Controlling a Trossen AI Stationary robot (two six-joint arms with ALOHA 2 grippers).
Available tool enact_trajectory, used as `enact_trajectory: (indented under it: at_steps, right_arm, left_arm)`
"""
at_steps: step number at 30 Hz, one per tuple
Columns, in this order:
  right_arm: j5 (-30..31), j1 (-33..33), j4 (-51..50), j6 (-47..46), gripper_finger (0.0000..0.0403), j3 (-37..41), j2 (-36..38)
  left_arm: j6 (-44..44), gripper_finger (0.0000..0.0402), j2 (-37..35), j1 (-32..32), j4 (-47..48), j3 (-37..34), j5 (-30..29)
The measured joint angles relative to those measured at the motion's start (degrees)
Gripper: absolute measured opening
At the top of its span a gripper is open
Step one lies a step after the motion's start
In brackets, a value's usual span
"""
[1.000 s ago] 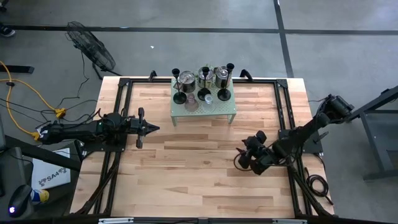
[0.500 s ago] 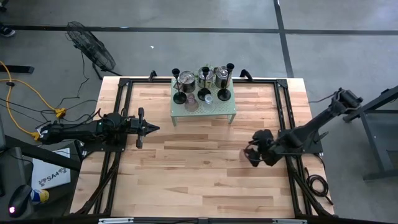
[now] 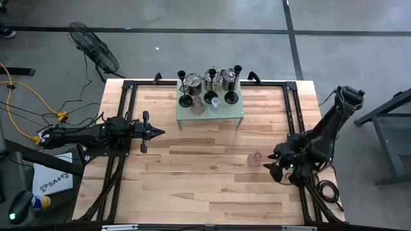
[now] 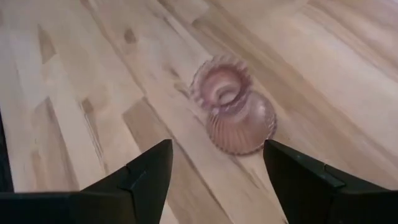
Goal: Pick & Place candle stick holders
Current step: Put the pink candle holder on the shelf
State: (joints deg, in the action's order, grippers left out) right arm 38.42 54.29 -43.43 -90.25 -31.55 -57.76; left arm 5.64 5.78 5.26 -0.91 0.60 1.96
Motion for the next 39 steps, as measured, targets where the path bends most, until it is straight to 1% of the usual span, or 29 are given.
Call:
enact_trajectory:
  at_steps: [3, 7, 13, 18, 24, 28, 33, 36, 39]
  right_arm:
    - [1.16, 1.86, 0.53, -2.41, 0.0244, -0.02, -4.61]
    - [5.35, 3.13, 2.69, -5.27, 0.0244, -0.02, -11.61]
    - [9.36, 3.1, 6.93, -9.58, 0.0245, -0.02, -21.97]
    - [13.71, 3.1, 7.25, -15.9, 0.0245, -0.01, -27.73]
    - [19.47, 2.93, 7.83, -19.21, 0.0245, -0.01, -31.16]
    - [20.45, 1.69, 8.37, -18.39, 0.0245, -0.02, -31.74]
    - [24.67, 0.22, 8.89, -15.31, 0.0245, -0.02, -31.74]
    - [24.53, -0.6, 9.51, -14.31, 0.0245, -0.02, -31.74]
    - [22.92, -1.2, 9.96, -14.21, 0.0245, -0.02, -31.74]
  left_arm:
    - [-0.02, 0.0, 0.0, -0.01, 0.0, 0.0, 0.0]
    - [-0.01, 0.0, 0.0, -0.02, 0.0, 0.0, 0.0]
    - [-0.01, 0.0, 0.01, -0.01, 0.0, 0.0, 0.0]
    - [0.0, 0.0, -0.01, -0.01, 0.0, 0.0, 0.0]
    - [-0.02, 0.0, 0.01, -0.01, 0.0, 0.0, 0.0]
    - [0.01, 0.0, 0.01, -0.02, 0.0, 0.0, 0.0]
    - [-0.01, 0.0, -0.01, -0.02, 0.0, 0.0, 0.0]
    - [0.01, 0.0, -0.01, -0.02, 0.0, 0.0, 0.0]
    - [-0.02, 0.0, 0.0, 0.0, 0.0, 0.0, 0.0]
